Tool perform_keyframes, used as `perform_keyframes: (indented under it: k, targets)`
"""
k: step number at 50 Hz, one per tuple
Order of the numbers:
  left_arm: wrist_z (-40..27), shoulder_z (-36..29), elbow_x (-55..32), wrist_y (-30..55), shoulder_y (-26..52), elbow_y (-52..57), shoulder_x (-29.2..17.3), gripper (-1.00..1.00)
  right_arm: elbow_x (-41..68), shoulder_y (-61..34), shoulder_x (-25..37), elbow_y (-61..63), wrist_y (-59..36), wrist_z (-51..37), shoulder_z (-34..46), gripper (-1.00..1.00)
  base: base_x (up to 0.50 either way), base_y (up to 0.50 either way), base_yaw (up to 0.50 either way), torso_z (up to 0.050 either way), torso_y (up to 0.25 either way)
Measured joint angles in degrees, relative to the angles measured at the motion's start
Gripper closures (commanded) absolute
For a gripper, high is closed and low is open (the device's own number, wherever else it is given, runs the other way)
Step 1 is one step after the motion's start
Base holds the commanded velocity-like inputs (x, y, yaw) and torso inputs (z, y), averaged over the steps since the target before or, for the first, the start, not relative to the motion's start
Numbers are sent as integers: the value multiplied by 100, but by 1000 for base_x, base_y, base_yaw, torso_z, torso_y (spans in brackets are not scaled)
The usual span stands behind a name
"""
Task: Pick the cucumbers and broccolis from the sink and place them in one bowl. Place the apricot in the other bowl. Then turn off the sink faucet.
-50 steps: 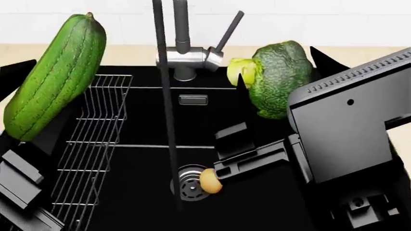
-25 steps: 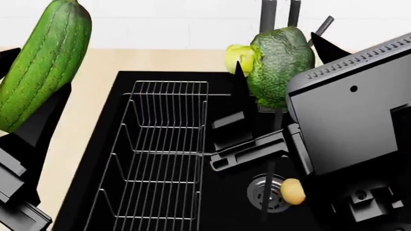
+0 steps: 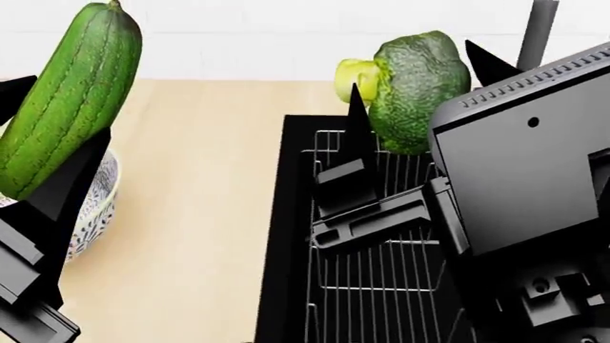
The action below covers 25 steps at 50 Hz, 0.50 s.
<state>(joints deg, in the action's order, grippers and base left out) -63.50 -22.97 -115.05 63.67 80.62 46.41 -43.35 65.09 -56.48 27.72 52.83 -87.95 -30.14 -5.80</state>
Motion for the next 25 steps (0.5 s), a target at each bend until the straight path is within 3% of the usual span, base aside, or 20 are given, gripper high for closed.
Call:
perform_keyframes:
  k: [19, 25]
  targets:
    - [79, -14, 67, -16, -49, -5, -18, 100, 355, -87, 127, -212, 197, -275, 169, 100, 87, 500, 0, 0, 1]
    - [550, -129, 590, 78, -133, -440, 103, 100, 433, -194, 142, -323, 296, -349, 169, 100, 0, 10, 0, 0, 0]
